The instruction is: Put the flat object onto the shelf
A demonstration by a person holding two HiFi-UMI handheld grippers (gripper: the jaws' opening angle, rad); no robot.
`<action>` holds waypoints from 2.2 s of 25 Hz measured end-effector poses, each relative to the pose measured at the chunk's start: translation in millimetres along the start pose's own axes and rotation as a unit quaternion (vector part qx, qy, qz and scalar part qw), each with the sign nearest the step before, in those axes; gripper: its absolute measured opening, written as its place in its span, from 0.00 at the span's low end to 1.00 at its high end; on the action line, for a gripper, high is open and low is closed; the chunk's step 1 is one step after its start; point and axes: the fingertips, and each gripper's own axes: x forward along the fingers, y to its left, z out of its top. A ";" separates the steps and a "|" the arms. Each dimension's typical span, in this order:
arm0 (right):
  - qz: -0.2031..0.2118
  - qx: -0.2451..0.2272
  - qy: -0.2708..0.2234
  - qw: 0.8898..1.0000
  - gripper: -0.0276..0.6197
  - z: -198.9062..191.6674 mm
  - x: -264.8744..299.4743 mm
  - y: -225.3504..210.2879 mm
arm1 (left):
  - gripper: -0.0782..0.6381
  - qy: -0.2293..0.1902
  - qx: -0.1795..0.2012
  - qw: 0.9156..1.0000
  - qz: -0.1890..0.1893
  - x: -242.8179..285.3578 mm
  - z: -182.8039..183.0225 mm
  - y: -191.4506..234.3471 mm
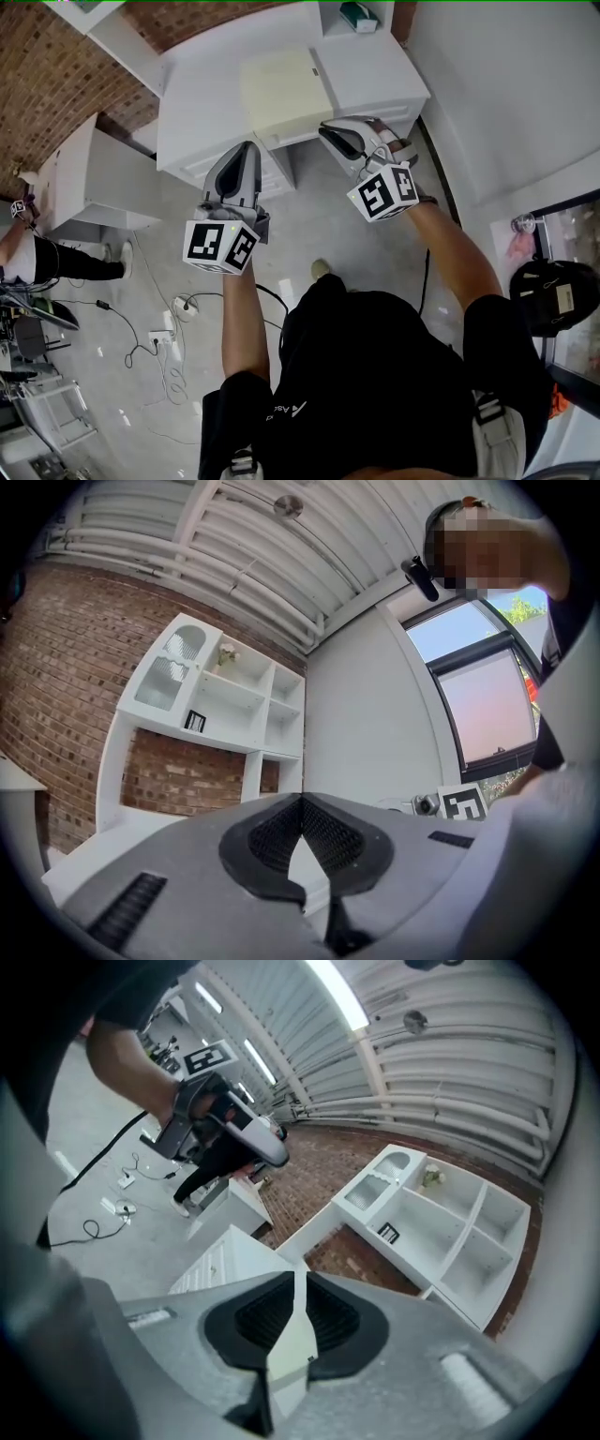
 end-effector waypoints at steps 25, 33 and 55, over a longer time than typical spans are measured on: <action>0.032 -0.180 0.158 0.970 0.58 -169.9 154.1 75.1 | 0.11 0.051 -0.029 0.997 -0.041 55.7 -71.0 107.7; 0.034 -0.235 0.186 0.953 0.68 -216.6 184.9 90.4 | 0.11 0.069 -0.026 0.997 -0.028 72.9 -96.6 122.9; 0.007 -0.278 0.186 0.942 0.55 -259.9 235.2 96.4 | 0.11 0.074 -0.013 0.997 -0.017 103.0 -124.9 152.6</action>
